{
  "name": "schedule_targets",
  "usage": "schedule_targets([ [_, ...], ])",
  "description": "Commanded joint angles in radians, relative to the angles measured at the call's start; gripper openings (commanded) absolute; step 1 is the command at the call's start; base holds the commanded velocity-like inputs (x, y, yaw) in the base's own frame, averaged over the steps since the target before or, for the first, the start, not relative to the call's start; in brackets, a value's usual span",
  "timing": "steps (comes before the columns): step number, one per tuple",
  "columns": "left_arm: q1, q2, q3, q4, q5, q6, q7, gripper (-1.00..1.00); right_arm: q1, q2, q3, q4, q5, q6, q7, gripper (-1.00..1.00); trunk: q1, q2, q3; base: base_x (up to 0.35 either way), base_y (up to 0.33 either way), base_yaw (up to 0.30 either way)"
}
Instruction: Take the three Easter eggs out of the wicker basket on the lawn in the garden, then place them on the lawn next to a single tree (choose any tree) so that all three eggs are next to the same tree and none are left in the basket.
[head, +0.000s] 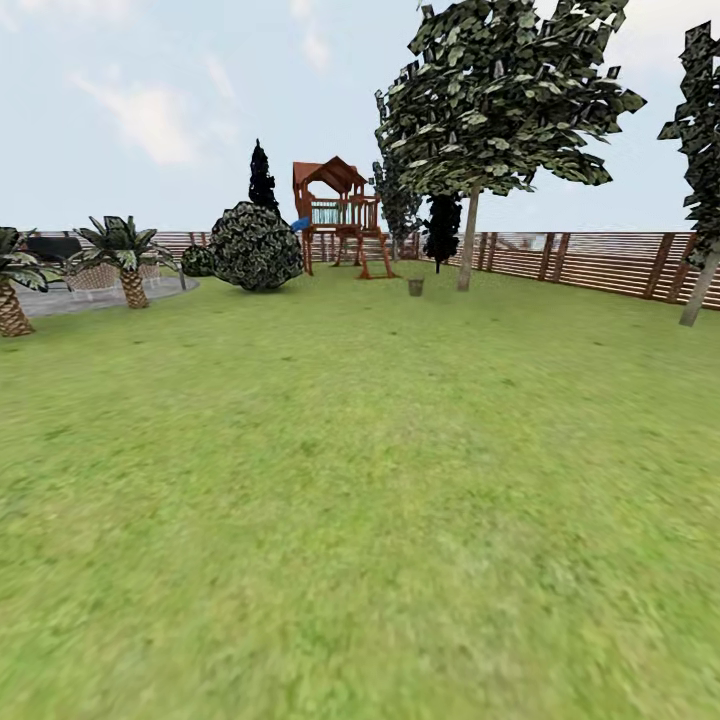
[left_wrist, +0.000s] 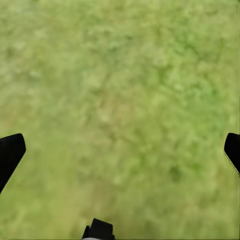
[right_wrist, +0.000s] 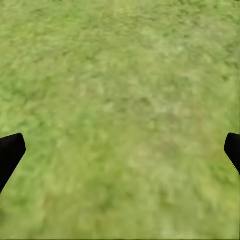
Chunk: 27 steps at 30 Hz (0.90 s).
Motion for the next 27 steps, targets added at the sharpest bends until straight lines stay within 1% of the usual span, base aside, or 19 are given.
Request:
schedule_targets([
  [1, -0.001, 0.0, -0.001, 0.001, 0.007, -0.003, 0.0, 1.0, 0.0, 0.0, -0.001, 0.001, 0.001, -0.005, 0.001, 1.0, 0.001, -0.001, -0.001, 0.321, 0.0, 0.0],
  [7, -0.001, 0.0, -0.001, 0.007, 0.005, -0.004, 0.0, 1.0, -0.001, 0.0, -0.001, 0.002, -0.001, -0.043, 0.0, 1.0, 0.001, -0.001, -0.002, 0.323, 0.0, 0.001],
  [11, -0.001, 0.0, -0.001, 0.012, 0.005, -0.003, -0.001, 1.0, -0.001, 0.001, -0.001, 0.002, -0.002, -0.052, -0.002, 1.0, 0.001, -0.001, -0.006, 0.324, 0.0, 0.057],
  [15, -0.001, -0.001, -0.001, 0.013, 0.005, -0.003, -0.001, 1.0, -0.003, 0.0, -0.002, 0.002, -0.002, -0.052, -0.044, 1.0, 0.001, -0.001, -0.012, 0.324, 0.0, 0.095],
  [17, -0.001, -0.001, 0.0, 0.013, 0.005, -0.003, -0.001, 1.0, -0.014, -0.001, -0.002, 0.003, -0.002, -0.052, -0.076, 1.0, 0.001, -0.001, -0.015, 0.324, 0.0, 0.097],
  [19, -0.001, -0.001, 0.0, 0.013, 0.005, -0.003, 0.0, 1.0, -0.025, -0.001, -0.002, 0.006, -0.002, -0.05, -0.089, 1.0, 0.001, -0.001, -0.018, 0.325, 0.0, 0.093],
  [27, -0.001, -0.001, -0.001, 0.013, 0.005, -0.006, -0.001, 1.0, -0.041, -0.007, -0.001, 0.02, -0.002, -0.048, -0.103, 1.0, 0.001, -0.001, -0.03, 0.324, 0.0, 0.084],
])
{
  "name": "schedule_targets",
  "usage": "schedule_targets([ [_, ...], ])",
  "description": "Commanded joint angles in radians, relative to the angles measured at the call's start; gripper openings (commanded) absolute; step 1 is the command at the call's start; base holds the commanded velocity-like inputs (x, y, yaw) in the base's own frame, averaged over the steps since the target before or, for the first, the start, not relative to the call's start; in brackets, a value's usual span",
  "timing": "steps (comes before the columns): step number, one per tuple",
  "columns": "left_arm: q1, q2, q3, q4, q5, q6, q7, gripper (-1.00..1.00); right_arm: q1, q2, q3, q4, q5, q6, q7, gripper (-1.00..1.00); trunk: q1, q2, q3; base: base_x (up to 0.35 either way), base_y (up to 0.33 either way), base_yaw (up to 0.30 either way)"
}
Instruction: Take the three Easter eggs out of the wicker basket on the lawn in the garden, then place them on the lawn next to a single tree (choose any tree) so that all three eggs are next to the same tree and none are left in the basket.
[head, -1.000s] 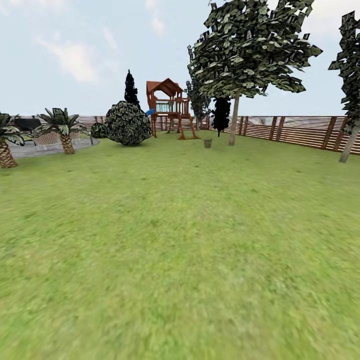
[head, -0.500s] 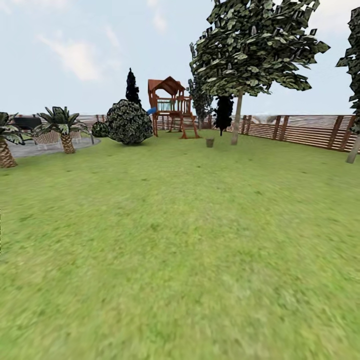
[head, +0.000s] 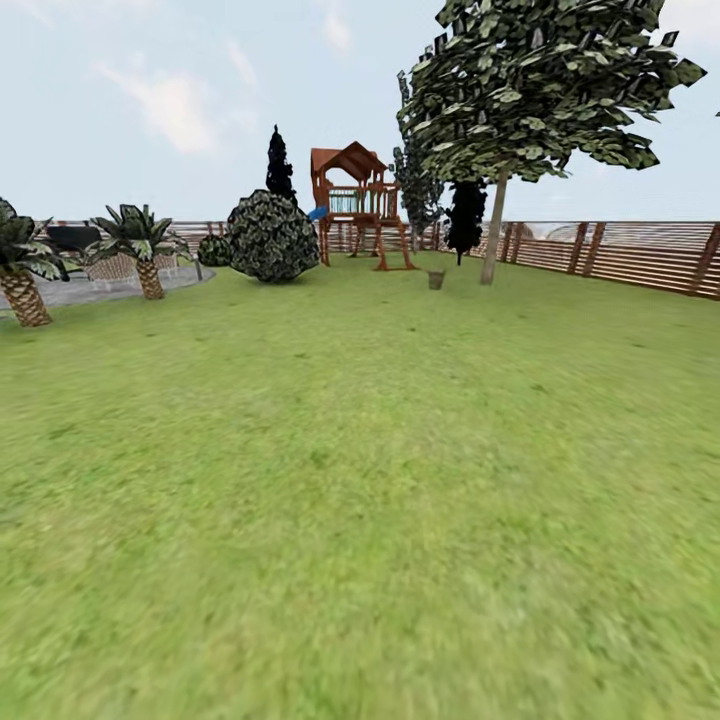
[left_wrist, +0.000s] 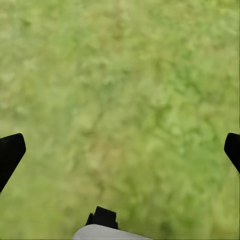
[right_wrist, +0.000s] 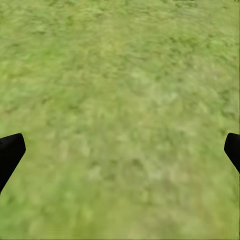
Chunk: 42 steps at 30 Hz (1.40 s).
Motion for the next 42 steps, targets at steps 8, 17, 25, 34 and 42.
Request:
schedule_targets([
  [8, -0.001, 0.0, -0.002, 0.002, 0.007, -0.003, 0.002, 1.0, -0.001, 0.003, 0.001, 0.004, 0.003, -0.007, -0.002, 1.0, 0.001, -0.001, -0.012, 0.324, -0.01, 0.036],
  [17, -0.001, 0.0, -0.003, 0.002, 0.007, -0.005, 0.0, 1.0, -0.001, 0.005, 0.004, 0.032, 0.005, -0.008, -0.002, 1.0, 0.001, -0.001, -0.014, 0.324, -0.084, 0.001],
  [25, -0.001, 0.0, -0.002, 0.002, 0.007, -0.006, -0.001, 1.0, -0.001, 0.005, 0.004, 0.038, 0.005, -0.008, -0.002, 1.0, 0.001, -0.001, -0.014, 0.322, -0.091, 0.0],
  [34, -0.001, 0.0, -0.001, 0.002, 0.007, -0.006, -0.001, 1.0, -0.001, 0.005, 0.004, 0.038, 0.004, -0.009, -0.002, 1.0, 0.001, -0.001, -0.014, 0.321, -0.038, 0.0],
  [42, -0.001, 0.0, -0.001, 0.002, 0.007, -0.006, -0.001, 1.0, -0.001, 0.005, 0.004, 0.038, 0.004, -0.009, -0.002, 1.0, -0.007, 0.013, -0.007, 0.321, -0.001, 0.0],
])
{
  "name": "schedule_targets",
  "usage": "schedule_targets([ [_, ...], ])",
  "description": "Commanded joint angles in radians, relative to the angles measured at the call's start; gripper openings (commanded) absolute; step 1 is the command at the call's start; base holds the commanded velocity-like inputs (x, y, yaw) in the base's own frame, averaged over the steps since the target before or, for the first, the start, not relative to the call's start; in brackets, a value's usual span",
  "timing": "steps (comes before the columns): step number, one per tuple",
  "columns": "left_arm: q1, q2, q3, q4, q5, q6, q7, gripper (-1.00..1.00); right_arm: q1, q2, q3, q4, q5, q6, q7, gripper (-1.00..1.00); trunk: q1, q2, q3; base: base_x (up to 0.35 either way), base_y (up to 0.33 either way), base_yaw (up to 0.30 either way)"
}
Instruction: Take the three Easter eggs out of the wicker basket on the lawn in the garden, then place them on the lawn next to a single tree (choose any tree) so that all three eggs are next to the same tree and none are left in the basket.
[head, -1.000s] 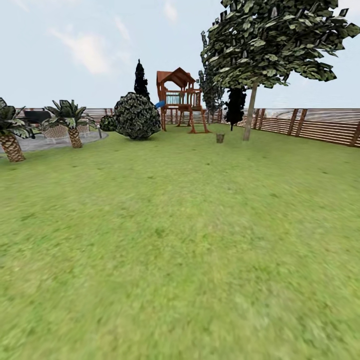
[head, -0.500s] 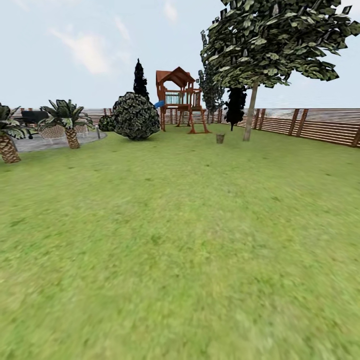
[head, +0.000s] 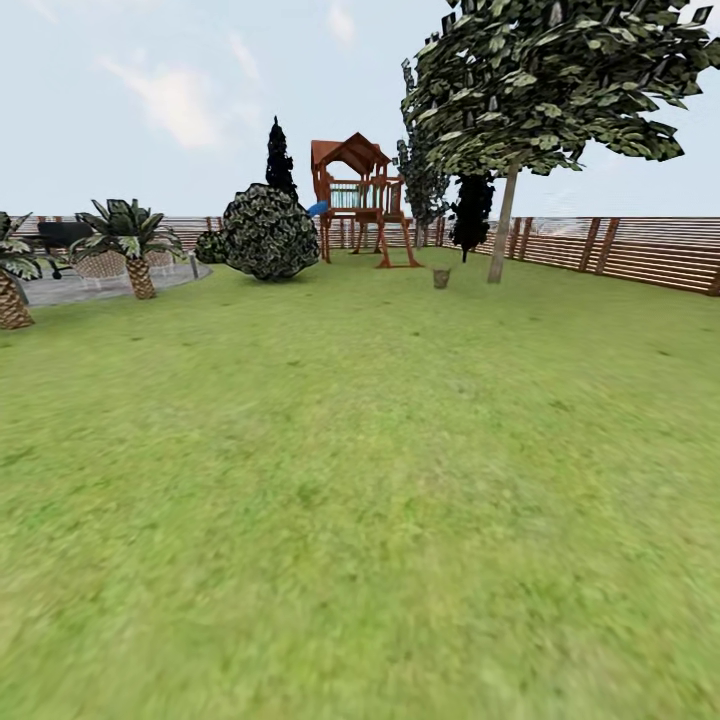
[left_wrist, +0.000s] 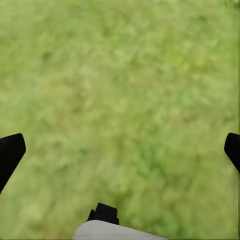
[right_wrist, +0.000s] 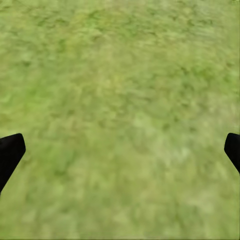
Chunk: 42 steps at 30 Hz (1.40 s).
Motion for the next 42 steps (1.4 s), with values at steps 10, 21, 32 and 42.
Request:
schedule_targets([
  [10, -0.001, 0.0, -0.001, 0.001, 0.007, -0.003, -0.002, 1.0, -0.001, 0.0, -0.001, 0.0, 0.001, -0.003, -0.002, 1.0, -0.038, 0.07, 0.03, 0.321, 0.0, 0.0],
  [21, -0.001, 0.0, -0.001, 0.001, 0.007, -0.003, -0.002, 1.0, -0.001, 0.0, -0.001, 0.0, -0.001, -0.003, -0.002, 1.0, -0.08, 0.147, 0.065, 0.321, 0.0, -0.102],
  [32, -0.001, 0.002, -0.001, 0.001, 0.008, -0.003, -0.002, 1.0, -0.001, 0.001, 0.0, 0.001, 0.001, -0.003, -0.002, 1.0, -0.122, 0.224, 0.099, 0.321, 0.0, -0.041],
  [42, -0.001, 0.008, 0.002, 0.001, 0.016, -0.004, -0.001, 1.0, -0.001, 0.003, 0.001, 0.001, -0.003, -0.003, -0.001, 1.0, -0.161, 0.294, 0.131, 0.322, 0.0, -0.215],
])
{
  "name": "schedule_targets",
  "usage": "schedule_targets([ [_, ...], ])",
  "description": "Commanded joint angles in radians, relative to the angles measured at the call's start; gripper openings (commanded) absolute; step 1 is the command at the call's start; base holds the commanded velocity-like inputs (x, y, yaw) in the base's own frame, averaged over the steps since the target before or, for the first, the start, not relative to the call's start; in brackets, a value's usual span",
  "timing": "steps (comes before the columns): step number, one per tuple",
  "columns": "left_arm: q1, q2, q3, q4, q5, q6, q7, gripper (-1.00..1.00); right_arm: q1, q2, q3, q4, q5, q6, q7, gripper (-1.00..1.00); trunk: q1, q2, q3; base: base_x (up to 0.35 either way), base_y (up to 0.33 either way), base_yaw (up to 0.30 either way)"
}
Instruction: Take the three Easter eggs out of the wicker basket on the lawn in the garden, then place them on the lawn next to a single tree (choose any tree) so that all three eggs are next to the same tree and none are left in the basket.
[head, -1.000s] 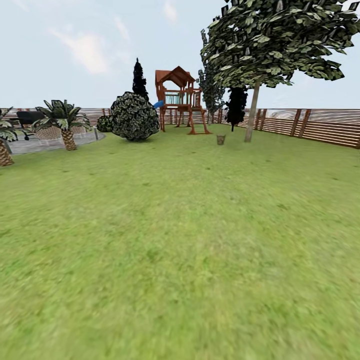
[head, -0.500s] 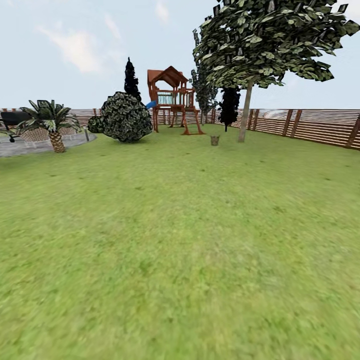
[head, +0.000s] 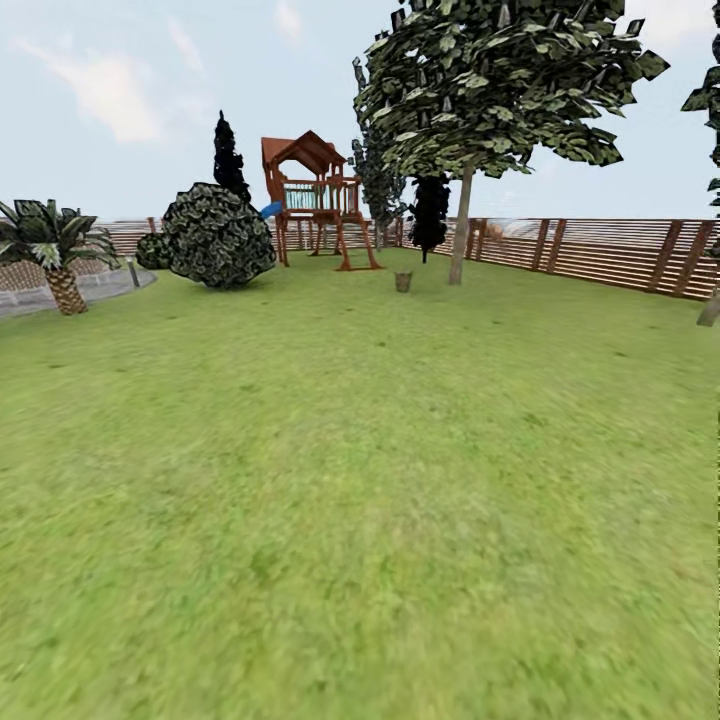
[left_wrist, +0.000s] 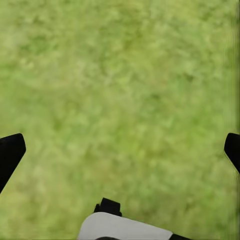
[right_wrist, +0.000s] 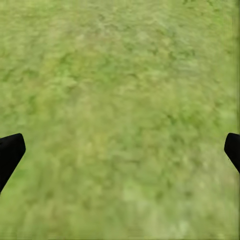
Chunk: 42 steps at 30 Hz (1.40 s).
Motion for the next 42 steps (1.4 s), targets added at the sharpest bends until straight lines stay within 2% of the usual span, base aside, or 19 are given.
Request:
schedule_targets([
  [1, 0.0, 0.0, -0.001, 0.0, 0.009, -0.003, -0.001, 1.0, -0.001, 0.001, 0.0, 0.001, 0.0, -0.003, -0.001, 1.0, -0.003, 0.006, 0.002, 0.324, 0.0, -0.126],
  [42, 0.0, 0.002, -0.002, 0.0, 0.014, -0.004, -0.001, 1.0, -0.001, 0.003, 0.004, 0.001, 0.004, -0.003, 0.002, 1.0, -0.16, 0.293, 0.13, 0.326, 0.0, -0.026],
])
